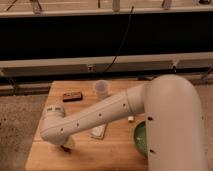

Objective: Place the pepper on the white sponge

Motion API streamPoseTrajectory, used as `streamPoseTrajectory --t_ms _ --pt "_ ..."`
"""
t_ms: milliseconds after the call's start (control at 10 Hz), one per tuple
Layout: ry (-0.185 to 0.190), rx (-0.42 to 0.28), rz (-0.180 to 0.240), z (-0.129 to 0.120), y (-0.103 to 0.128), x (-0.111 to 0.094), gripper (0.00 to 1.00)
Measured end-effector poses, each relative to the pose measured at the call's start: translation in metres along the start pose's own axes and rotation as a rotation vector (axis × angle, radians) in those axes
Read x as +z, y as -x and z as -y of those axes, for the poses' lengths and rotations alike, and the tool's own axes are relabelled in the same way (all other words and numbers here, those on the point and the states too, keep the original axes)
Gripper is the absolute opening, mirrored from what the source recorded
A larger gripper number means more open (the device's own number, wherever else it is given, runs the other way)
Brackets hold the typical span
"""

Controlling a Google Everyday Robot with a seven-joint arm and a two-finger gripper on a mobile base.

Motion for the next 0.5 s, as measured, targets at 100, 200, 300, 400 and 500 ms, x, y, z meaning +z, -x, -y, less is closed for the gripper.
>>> streamPoseTrajectory --t_ms 100,200,300,400,500 --pt "0.002 -0.001 0.009 -0.0016 0.0041 0.0036 0.8" --pt "0.003 -0.004 0.011 -0.0018 0.006 0.0043 0.8" --pt "0.003 -0.006 0.011 -0.0018 0.0061 0.0043 0.8" --pt "0.006 -0.007 0.016 -0.0036 0.0076 0.0064 0.8" --pt "0.007 -0.008 0.019 -0.0047 0.0095 0.0075 0.8"
